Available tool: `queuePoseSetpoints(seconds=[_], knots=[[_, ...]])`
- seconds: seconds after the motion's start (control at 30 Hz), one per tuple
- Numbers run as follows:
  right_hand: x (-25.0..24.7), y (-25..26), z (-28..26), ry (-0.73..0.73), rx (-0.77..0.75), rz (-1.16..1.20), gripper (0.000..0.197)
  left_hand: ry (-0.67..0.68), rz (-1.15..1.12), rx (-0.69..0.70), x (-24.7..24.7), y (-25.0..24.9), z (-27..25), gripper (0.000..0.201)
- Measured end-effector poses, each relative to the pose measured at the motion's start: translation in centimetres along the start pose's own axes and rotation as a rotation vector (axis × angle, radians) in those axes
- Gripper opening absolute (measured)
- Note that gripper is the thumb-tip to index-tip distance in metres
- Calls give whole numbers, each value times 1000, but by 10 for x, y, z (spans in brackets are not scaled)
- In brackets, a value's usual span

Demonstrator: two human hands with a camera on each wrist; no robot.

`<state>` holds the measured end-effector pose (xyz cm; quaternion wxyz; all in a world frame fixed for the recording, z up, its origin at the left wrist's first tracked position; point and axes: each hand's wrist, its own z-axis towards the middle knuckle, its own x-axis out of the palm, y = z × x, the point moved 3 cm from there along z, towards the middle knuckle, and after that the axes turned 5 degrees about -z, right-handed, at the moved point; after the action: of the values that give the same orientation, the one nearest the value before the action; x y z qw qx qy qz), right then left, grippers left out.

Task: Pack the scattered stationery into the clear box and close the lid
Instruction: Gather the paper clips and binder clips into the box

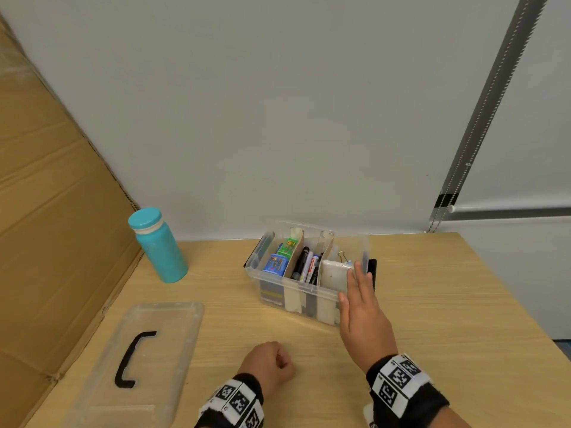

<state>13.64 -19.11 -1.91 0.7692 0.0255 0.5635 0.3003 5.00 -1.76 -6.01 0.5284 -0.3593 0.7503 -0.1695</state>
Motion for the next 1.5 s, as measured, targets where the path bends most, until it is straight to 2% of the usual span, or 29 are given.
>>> queuePoseSetpoints(seconds=[0.1,0.17,0.23,0.33,0.43,0.5,0.6,0.63,0.7,0.77,0.83,0.9,0.93,0.97,1.1,1.2,1.3,1.4,1.47,1.5], knots=[[-2,-5,-1,-15,-37,-37,64,-128,-65,140,-25,-28,-16,8],[-3,-7,0,-10,-38,-51,66,-240,-121,315,-49,-72,-27,8],[-4,-6,0,7,-36,-39,68,-294,-156,443,-70,-114,-28,8],[-7,-6,0,0,-50,-47,67,-283,-96,488,-85,-158,-6,11],[-9,-7,1,15,-61,-47,61,-248,160,438,-78,-177,25,16],[-12,-7,0,23,-55,-30,60,-227,226,381,-73,-174,33,16],[-21,-3,-9,-33,-106,-49,51,-204,75,374,-74,-150,23,16],[-23,2,-15,-58,-184,-84,48,-212,22,369,-76,-137,17,14],[-16,19,-31,-72,-447,-107,41,-265,-40,354,-81,-110,7,11],[3,35,-42,45,-666,-88,31,-328,-103,317,-84,-84,0,11],[27,49,-45,283,-739,-102,27,-386,-116,283,-87,-64,-4,10],[49,56,-45,498,-734,-110,37,-433,-83,261,-91,-53,-7,7],[56,58,-46,618,-737,-146,39,-452,-68,254,-94,-50,-7,10],[59,61,-46,679,-746,-189,38,-464,-46,252,-97,-49,-6,17],[55,74,-39,703,-727,-212,28,-425,91,262,-105,-53,4,44],[57,73,-38,760,-627,-255,30,-348,154,268,-101,-57,13,42],[57,69,-39,810,-472,-190,27,-353,148,281,-99,-55,18,38],[54,64,-44,866,-404,-189,28,-358,165,297,-97,-54,17,37],[46,61,-44,844,-377,-140,22,-355,179,301,-95,-53,15,37],[37,61,-41,776,-356,-53,17,-356,188,301,-94,-53,14,37]])
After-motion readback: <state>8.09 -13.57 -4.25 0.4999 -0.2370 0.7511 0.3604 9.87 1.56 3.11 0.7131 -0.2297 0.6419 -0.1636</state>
